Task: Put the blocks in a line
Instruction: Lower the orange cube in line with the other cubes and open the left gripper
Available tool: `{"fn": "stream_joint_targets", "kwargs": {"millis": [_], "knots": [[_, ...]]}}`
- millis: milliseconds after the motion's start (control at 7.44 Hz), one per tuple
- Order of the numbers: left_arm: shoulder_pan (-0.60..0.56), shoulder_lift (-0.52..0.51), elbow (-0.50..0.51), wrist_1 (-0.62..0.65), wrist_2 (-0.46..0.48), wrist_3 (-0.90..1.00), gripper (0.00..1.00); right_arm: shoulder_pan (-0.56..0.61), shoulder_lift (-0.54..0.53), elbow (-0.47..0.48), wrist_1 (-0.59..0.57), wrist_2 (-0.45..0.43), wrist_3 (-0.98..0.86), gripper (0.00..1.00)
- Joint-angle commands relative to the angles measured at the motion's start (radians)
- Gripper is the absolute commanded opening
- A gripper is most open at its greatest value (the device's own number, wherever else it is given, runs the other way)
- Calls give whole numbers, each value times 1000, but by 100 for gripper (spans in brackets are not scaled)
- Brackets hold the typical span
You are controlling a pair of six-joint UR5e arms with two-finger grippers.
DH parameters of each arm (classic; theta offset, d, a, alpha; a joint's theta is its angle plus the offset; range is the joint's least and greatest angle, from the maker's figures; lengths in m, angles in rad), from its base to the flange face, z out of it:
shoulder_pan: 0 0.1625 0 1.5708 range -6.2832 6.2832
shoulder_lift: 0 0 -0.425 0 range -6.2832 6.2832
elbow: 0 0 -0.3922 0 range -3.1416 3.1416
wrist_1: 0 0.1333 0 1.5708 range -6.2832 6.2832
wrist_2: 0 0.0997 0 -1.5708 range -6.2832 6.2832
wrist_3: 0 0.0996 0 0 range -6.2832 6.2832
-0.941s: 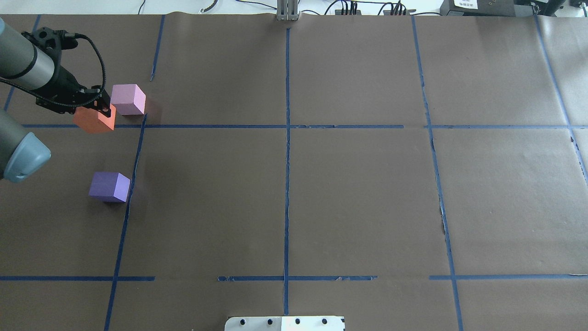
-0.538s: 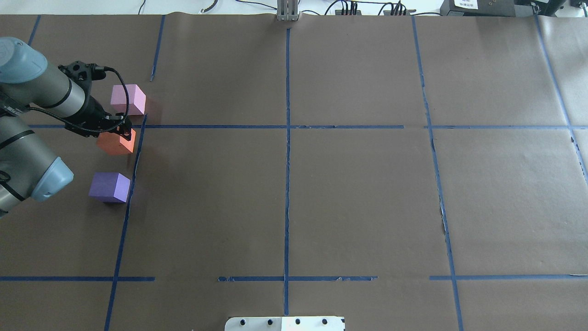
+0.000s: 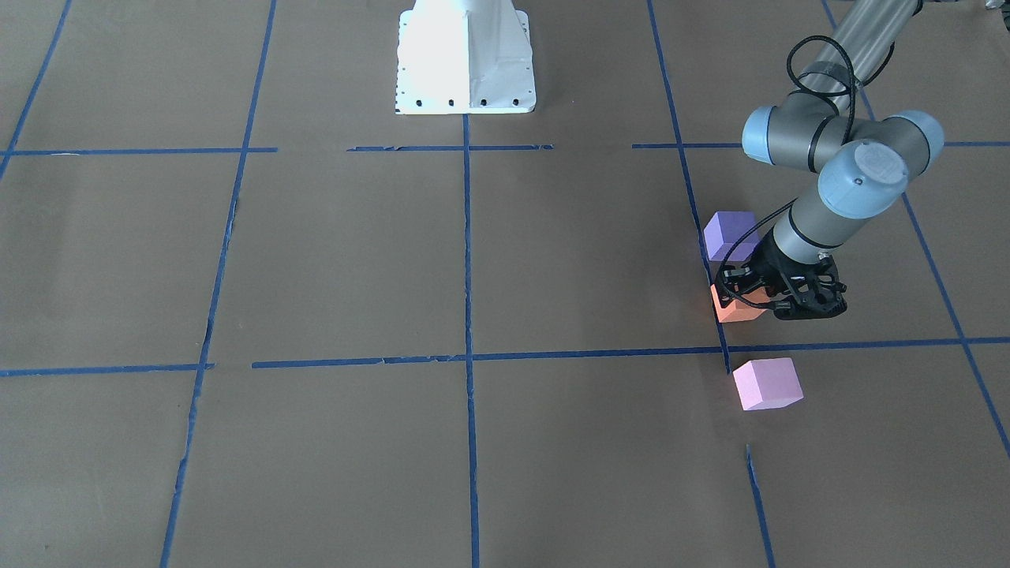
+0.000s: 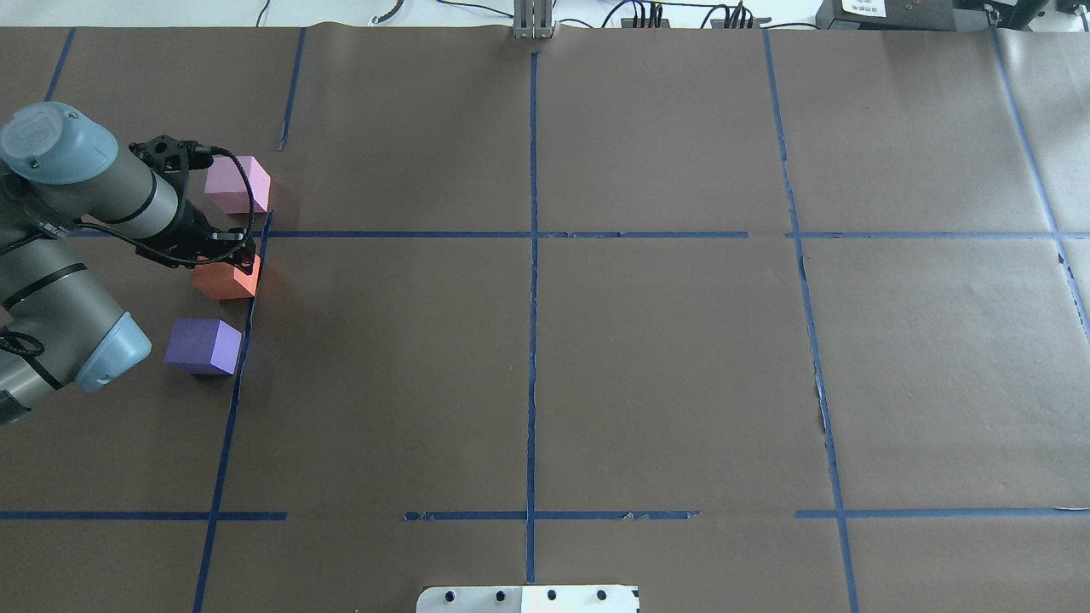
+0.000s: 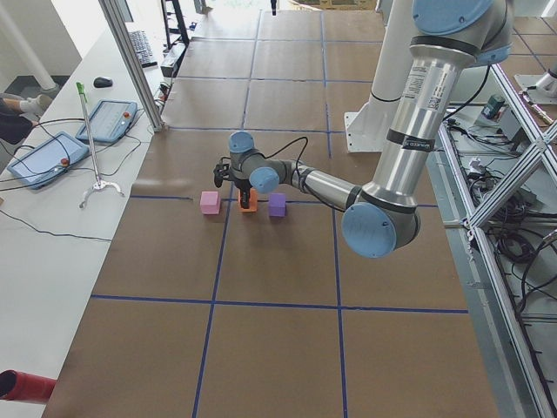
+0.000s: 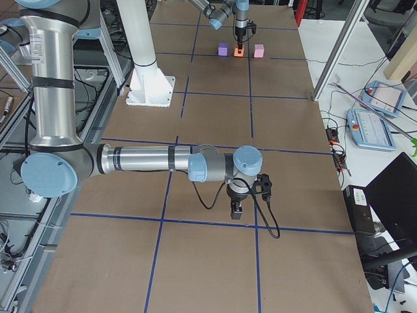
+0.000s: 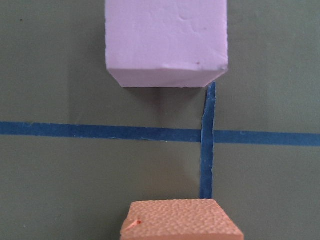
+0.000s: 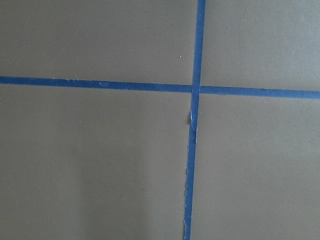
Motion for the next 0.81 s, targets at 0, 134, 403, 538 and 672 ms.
{"fn": "stream_joint_targets", "kwargs": {"millis": [0,134,403,538,672], "knots": [[4,-3,4,-11,32,4,10,0,0,0,1,0,0,100],[6,-3,19,-41,42,4,10,0,0,0,0,0,0,100],[6,0,17,-44,42,6,10,0,0,0,1,0,0,100],[6,2,20,-47,42,6,10,0,0,0,1,0,0,100],[6,5,19,-48,42,7,10,0,0,0,1,0,0,100]]}}
